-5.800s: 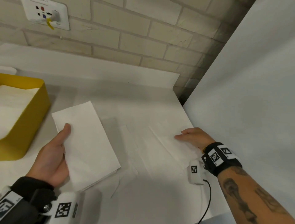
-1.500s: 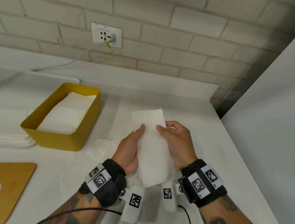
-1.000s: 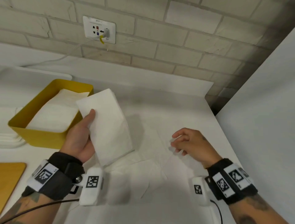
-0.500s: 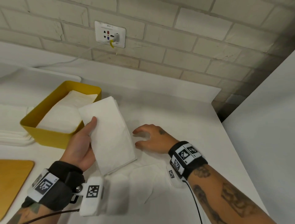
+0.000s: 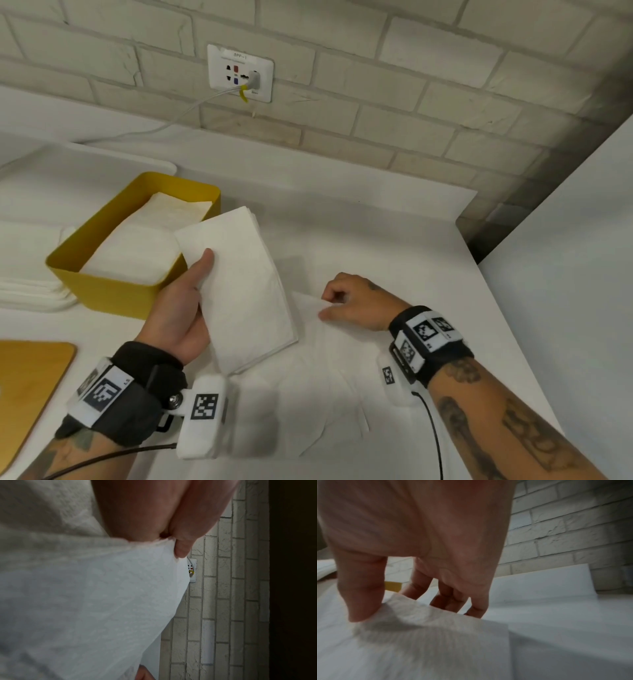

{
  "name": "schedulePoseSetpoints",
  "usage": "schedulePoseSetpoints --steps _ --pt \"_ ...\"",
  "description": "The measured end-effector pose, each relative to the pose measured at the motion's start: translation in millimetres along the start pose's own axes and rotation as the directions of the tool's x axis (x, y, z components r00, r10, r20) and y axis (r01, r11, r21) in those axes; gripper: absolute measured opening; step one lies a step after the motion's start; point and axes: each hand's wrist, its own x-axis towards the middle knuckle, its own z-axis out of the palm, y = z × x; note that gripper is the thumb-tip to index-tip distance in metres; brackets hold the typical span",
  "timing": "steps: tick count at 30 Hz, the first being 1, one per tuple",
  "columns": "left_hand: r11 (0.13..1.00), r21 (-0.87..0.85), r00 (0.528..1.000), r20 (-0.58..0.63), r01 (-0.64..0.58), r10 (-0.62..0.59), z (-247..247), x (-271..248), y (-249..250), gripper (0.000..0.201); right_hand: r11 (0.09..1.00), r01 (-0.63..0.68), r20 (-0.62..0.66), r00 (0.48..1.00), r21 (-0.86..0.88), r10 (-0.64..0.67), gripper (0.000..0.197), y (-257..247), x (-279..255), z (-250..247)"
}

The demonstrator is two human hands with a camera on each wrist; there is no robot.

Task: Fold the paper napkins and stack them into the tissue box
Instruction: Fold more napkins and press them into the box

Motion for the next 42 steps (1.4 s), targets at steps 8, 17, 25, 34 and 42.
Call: schedulePoseSetpoints --steps 8,17,25,34,42 --pt "0.998 0.022 0.998 0.029 0.052 -0.053 14 -2 -5 0.03 0.949 0.047 -0.14 0.99 0.313 -0.003 0.008 -12 -44 -68" --pt "0.988 0.041 0.975 0.161 0.149 -0.153 34 2 -23 0.047 0.404 0.39 -0.353 0.921 0.827 -0.166 0.022 -81 -54 -71" --pt "0.985 0.001 0.958 0.235 0.17 -0.165 37 5 -29 0.076 0.546 0.1 -0.208 0.968 0.832 0.14 0.015 -66 -26 5" --pt "0.986 0.019 0.959 0.231 0.166 -0.166 35 6 -26 0.081 0.575 0.096 -0.226 0.961 0.812 0.159 0.014 -67 -19 10" --pt "0.986 0.073 0.968 0.195 0.147 -0.159 33 6 -26 0.054 0.612 0.092 -0.242 0.956 0.786 0.168 0.014 -65 -16 10"
